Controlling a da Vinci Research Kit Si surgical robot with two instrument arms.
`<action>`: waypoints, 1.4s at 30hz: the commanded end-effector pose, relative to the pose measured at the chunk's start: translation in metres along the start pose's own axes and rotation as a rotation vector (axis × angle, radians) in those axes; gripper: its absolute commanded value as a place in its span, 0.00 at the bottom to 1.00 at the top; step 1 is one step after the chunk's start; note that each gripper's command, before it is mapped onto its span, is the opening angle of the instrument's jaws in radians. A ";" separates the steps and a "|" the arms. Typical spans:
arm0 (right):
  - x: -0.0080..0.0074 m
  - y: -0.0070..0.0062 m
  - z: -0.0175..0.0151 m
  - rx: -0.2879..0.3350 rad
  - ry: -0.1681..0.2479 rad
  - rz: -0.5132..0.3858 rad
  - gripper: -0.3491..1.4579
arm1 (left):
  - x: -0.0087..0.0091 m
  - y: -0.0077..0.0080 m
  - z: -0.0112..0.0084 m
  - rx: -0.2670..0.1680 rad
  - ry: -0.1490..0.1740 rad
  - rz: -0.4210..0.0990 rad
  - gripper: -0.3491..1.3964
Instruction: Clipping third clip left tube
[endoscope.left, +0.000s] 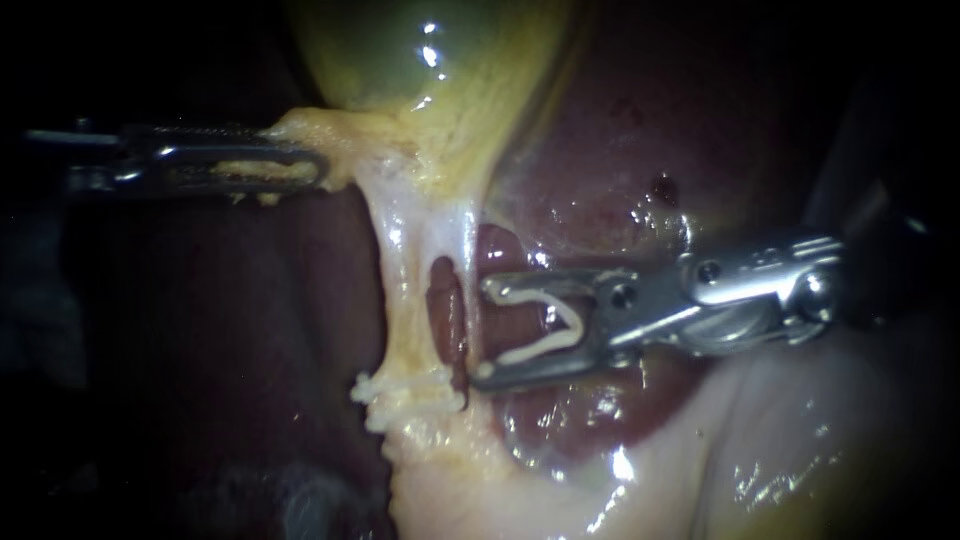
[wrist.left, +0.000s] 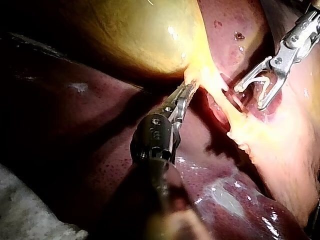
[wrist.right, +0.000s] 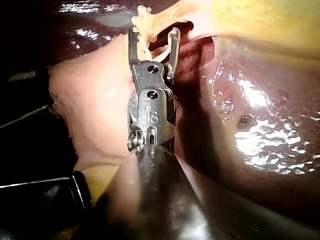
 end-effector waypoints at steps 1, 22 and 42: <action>-0.0002 0.0001 0.0004 0.000 -0.002 0.006 0.46 | 0.0000 0.0000 0.0000 0.000 0.000 0.000 0.00; -0.0024 0.0042 0.0043 -0.020 -0.002 0.070 0.45 | 0.0002 -0.0002 0.0003 -0.027 -0.008 0.041 0.00; -0.0020 0.0058 0.0094 -0.021 0.063 0.172 0.45 | 0.0005 -0.0001 0.0006 -0.033 -0.009 0.051 0.00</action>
